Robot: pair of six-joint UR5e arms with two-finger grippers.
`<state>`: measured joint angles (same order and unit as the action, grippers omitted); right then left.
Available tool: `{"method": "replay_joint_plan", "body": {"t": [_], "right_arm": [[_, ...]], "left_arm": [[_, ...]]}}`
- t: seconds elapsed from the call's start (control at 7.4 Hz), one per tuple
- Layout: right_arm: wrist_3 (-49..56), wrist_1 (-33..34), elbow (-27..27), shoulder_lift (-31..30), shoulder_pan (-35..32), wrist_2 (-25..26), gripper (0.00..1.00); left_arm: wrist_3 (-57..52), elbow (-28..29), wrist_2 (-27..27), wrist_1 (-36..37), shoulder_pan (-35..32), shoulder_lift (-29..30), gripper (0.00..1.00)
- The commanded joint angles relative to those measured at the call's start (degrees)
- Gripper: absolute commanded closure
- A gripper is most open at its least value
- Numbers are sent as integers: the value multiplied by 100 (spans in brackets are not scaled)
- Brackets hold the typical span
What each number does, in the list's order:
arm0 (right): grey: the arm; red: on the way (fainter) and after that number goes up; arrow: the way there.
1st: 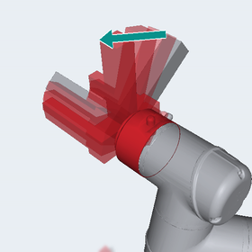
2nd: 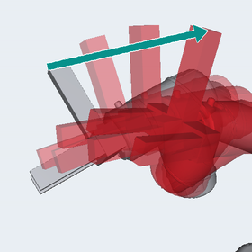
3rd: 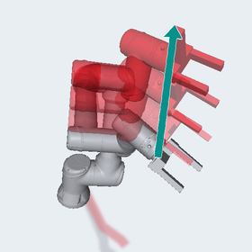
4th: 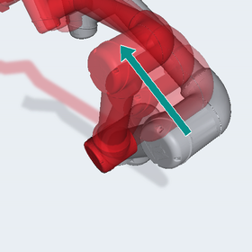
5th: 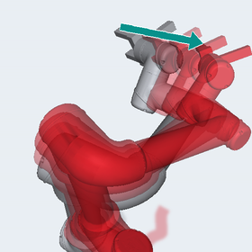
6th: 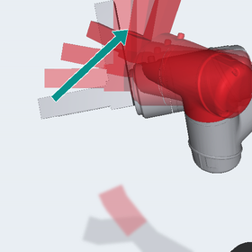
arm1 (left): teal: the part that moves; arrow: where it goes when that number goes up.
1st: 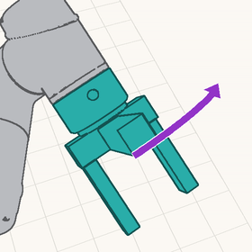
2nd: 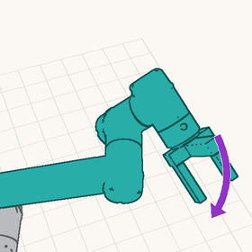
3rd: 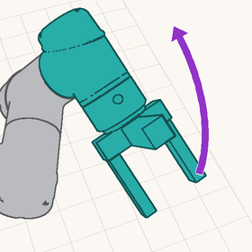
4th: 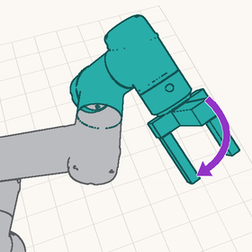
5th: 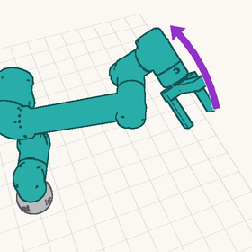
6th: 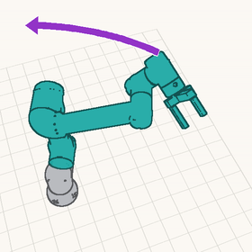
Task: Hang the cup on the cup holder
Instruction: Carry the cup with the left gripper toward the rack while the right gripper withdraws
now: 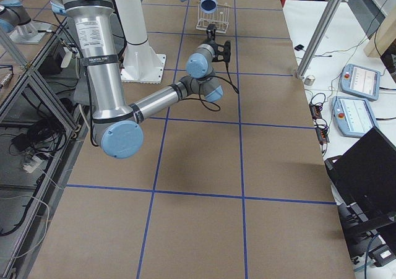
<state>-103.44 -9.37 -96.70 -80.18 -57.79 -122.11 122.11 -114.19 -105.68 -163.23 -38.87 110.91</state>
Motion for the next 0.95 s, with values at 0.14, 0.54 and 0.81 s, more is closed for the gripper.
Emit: {"method": "replay_joint_plan", "body": {"t": [0.14,0.54,0.81], "right_arm": [[3051,1859,811,-172,-1143,-14,0],[5691,4225,794,-638,-1979,117,0],[7845,5824,784,-665,-2393,118,0]], "left_arm": [[-1614,-173,3,1877,-594,-254,100],[-4046,-1119,-14,5192,-1050,-273,100],[-5532,-1360,-84,6920,-1375,-114,100]]}}
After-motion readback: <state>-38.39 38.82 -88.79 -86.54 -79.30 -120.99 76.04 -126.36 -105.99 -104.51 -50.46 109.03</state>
